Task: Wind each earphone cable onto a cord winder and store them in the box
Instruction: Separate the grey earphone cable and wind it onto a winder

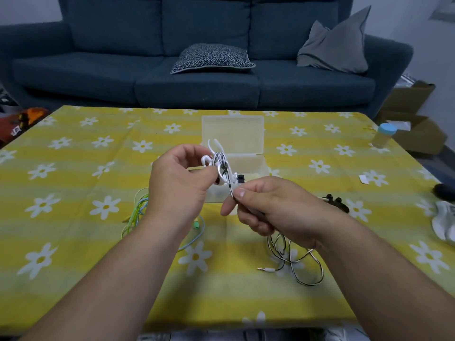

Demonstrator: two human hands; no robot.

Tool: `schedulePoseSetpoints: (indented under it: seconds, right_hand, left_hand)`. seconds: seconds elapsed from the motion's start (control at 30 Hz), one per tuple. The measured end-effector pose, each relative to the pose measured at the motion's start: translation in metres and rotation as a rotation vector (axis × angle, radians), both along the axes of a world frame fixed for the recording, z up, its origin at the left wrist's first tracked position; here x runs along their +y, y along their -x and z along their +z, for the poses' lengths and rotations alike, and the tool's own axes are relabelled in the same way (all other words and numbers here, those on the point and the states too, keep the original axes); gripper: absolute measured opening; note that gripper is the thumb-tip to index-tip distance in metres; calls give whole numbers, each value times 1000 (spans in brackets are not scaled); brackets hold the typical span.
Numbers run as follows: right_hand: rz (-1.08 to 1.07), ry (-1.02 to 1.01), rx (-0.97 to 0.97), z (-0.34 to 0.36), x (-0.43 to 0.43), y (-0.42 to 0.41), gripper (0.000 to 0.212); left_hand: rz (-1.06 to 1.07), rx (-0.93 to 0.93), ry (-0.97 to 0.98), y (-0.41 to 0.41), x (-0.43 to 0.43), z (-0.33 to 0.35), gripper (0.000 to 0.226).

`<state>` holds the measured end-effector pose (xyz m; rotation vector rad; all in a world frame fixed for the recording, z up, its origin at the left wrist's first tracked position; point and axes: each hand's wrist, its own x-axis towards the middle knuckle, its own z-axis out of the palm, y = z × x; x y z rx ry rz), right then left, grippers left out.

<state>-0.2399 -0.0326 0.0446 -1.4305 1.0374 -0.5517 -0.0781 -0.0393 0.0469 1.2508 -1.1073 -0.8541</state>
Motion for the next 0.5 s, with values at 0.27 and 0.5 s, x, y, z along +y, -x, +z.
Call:
schedulePoseSetpoints:
  seconds: [0.27,0.5]
  right_hand:
    - [22,64,36,13,4,3,25]
    - [-222,177,60,25,-4,18,15]
  left_hand:
    - [-56,-417,136,4,5,-4,23]
    - [-156,-621,155,3,5,-5,27]
